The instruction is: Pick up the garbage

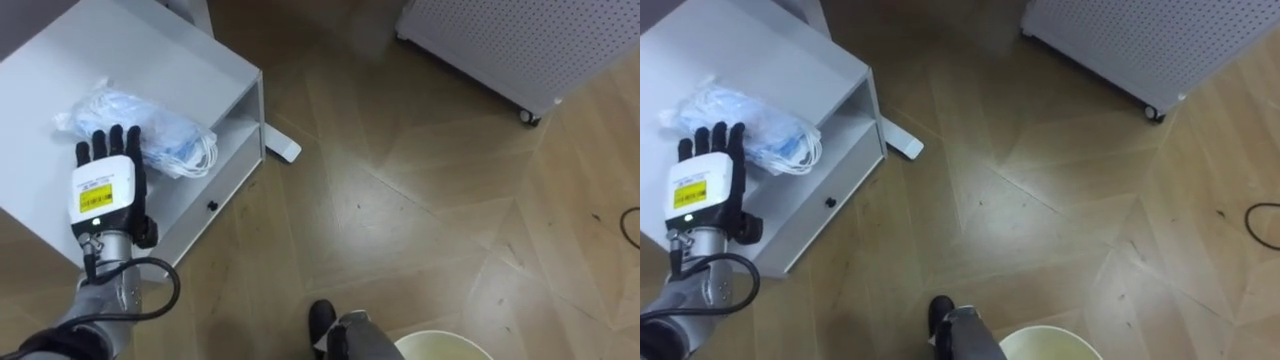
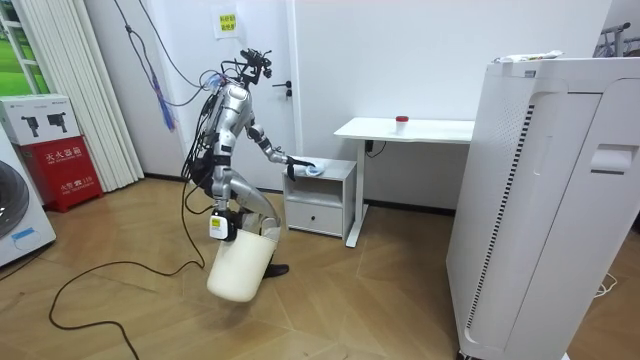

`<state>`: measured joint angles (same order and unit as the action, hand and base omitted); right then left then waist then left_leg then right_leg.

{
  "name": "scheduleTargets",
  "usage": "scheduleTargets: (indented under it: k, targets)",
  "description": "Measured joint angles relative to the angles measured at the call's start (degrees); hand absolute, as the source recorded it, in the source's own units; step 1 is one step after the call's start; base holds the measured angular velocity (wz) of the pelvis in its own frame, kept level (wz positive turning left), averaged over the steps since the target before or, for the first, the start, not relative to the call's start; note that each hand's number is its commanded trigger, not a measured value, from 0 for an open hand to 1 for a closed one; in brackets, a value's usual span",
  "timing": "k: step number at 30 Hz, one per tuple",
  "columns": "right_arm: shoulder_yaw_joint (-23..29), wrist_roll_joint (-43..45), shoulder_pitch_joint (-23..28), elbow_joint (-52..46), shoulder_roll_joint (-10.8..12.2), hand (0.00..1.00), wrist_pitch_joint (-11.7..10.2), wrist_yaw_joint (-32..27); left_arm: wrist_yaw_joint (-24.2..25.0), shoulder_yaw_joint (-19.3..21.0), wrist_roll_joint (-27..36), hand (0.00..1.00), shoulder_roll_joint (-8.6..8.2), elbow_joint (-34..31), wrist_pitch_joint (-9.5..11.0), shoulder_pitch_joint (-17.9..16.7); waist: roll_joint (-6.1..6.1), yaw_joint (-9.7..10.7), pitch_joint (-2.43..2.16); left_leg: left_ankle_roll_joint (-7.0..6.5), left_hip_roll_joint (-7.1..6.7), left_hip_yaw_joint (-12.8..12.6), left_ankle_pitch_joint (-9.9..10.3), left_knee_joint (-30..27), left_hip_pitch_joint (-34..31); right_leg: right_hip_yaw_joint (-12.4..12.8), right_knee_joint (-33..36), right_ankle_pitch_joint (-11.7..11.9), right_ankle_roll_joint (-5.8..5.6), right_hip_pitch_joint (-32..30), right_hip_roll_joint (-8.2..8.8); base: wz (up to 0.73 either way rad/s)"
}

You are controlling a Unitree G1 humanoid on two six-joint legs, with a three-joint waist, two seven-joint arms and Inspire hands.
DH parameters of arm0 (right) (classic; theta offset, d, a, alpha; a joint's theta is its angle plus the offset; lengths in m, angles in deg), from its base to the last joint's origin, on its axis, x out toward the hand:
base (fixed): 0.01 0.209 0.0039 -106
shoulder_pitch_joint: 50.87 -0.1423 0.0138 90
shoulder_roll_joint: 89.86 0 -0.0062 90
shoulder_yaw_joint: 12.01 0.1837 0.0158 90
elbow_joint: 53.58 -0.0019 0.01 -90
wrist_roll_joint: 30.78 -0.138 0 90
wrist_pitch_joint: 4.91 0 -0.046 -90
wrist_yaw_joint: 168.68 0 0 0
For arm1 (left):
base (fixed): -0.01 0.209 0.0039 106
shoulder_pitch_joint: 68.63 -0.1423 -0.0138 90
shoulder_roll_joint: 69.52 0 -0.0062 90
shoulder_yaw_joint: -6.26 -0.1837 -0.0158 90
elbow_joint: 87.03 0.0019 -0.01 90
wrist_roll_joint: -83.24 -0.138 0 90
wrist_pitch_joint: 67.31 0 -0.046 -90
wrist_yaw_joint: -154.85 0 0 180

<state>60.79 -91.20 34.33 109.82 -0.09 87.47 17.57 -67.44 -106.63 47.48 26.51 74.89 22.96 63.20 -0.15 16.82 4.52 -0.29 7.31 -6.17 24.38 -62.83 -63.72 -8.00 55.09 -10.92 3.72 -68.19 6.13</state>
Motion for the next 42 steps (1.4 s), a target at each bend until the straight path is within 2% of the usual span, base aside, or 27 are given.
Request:
scheduleTargets:
  k: [5,6,7,8,16,19,26,31,37,42]
  targets:
    - [-0.02,0.07,0.00,0.01,-0.04,1.00,0.00,0.27,0.00,-0.49,-0.03,0.00,0.01,0.00,0.01,0.11,-0.02,0.16,0.02,0.01,0.03,-0.02,0.01,0.03,-0.04,-0.02,-0.01,-0.02,0.07,-0.06,0.00,0.00]
    - [-0.02,0.22,0.00,0.01,-0.04,1.00,0.00,0.27,0.00,-0.57,0.00,0.43,0.01,0.00,0.01,0.16,-0.06,0.15,0.04,0.01,0.03,-0.02,0.02,0.03,-0.07,-0.02,-0.02,-0.02,0.06,-0.07,0.00,0.00]
    - [-0.02,0.23,0.00,0.01,-0.04,1.00,0.00,0.26,0.01,-0.64,0.00,0.65,0.01,0.00,0.01,0.16,-0.08,0.15,0.05,-0.02,0.03,-0.02,0.04,0.03,-0.08,-0.02,-0.02,-0.02,0.06,-0.07,0.01,0.00]
    - [-0.02,0.24,0.00,0.01,-0.04,1.00,0.00,0.26,0.01,-0.79,0.02,1.00,0.01,0.00,0.00,0.18,-0.09,0.15,0.06,-0.02,0.03,-0.02,0.04,0.03,-0.09,-0.02,-0.02,-0.03,0.05,-0.07,0.01,0.00]
    - [-0.11,0.23,0.00,0.00,-0.68,1.00,0.08,0.92,-1.45,-1.67,0.20,1.00,0.18,-0.02,-0.20,1.73,-0.19,0.09,0.07,-0.11,-0.04,-0.35,0.11,0.03,0.29,0.04,0.30,-0.13,0.15,0.05,0.29,0.00]
    - [-0.40,0.57,0.01,0.19,-0.92,1.00,0.11,1.25,-2.22,-2.70,0.16,1.00,-0.40,-0.30,0.16,1.62,-0.19,0.02,0.06,-0.06,-0.01,-0.65,0.08,0.04,0.80,0.18,0.49,-0.31,-0.08,0.30,0.28,0.00]
    - [-2.13,2.01,0.31,0.39,-1.28,1.00,0.29,2.31,1.10,-3.15,0.11,1.00,-0.32,0.02,-1.29,1.80,-0.15,0.62,0.06,-0.16,0.90,-1.29,0.14,0.04,2.24,0.80,0.48,-0.55,0.26,1.32,-0.20,-0.06]
    - [-2.35,1.96,0.33,0.23,-1.34,1.00,1.38,2.69,1.85,-3.20,-0.84,1.00,-0.21,0.28,-2.63,2.14,-0.15,0.84,0.05,0.04,1.17,-0.94,0.04,0.04,1.94,0.34,0.49,-0.71,0.62,1.38,-0.29,0.02]
    - [-2.34,2.00,0.32,-0.45,-1.71,1.00,1.30,2.51,1.90,-3.26,-3.70,1.00,-0.19,0.68,-2.66,2.46,-0.14,0.65,0.04,0.10,1.14,-0.77,0.01,0.04,1.88,0.16,0.39,-0.72,0.64,1.37,-0.26,0.01]
    - [-2.39,2.00,0.32,-0.67,-1.78,1.00,1.22,2.04,1.79,-4.07,-3.12,1.00,-0.14,0.26,-2.67,2.62,-0.21,0.57,0.01,0.11,1.08,-0.60,0.00,0.07,1.69,-0.03,0.21,-0.67,0.67,1.44,-0.15,0.00]
